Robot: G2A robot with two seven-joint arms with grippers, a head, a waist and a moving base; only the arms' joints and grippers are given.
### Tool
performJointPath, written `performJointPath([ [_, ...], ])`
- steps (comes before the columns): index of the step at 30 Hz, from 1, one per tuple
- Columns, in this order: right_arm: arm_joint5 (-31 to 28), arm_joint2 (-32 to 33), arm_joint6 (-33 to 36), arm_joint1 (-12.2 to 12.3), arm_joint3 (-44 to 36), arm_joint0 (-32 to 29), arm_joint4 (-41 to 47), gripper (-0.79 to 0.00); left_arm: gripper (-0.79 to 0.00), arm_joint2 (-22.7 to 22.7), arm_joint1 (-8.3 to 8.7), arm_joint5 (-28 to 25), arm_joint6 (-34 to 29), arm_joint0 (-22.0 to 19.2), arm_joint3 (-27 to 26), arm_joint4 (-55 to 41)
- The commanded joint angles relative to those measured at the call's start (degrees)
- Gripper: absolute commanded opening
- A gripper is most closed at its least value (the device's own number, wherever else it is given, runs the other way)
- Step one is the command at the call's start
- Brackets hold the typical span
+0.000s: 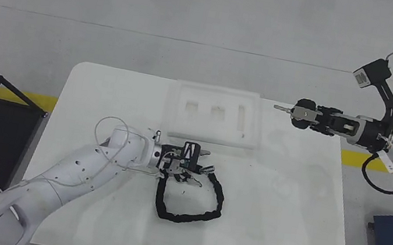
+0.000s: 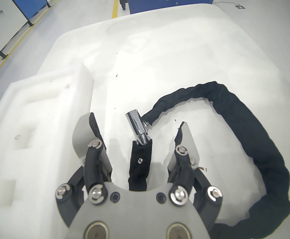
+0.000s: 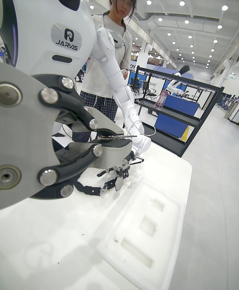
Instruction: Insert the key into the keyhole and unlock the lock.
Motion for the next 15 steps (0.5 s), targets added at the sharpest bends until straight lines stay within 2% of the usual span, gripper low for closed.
performJointPath([
  [1, 0.00, 0.00, 0.00, 0.00, 0.00, 0.00, 0.00, -0.785, -0.154, 0.08, -0.35, 0.10, -0.07, -0.03, 0.59, 0.11],
  [4, 0.00, 0.00, 0.00, 0.00, 0.00, 0.00, 0.00, -0.785, -0.188, 0.28, -0.92, 0.28, -0.54, -0.10, 1.43, 0.15],
  [6, 0.00, 0.00, 0.00, 0.00, 0.00, 0.00, 0.00, -0.785, -0.249, 0.52, -1.32, 0.34, -1.07, -0.20, 1.98, 0.47],
  [12, 0.00, 0.00, 0.00, 0.00, 0.00, 0.00, 0.00, -0.785, -0.280, 0.69, -2.42, 0.34, -1.25, -0.23, 3.72, -0.15],
  [15, 0.00, 0.00, 0.00, 0.00, 0.00, 0.00, 0.00, -0.785, -0.342, 0.65, -2.88, 0.07, -1.64, -0.26, 4.64, -0.50],
])
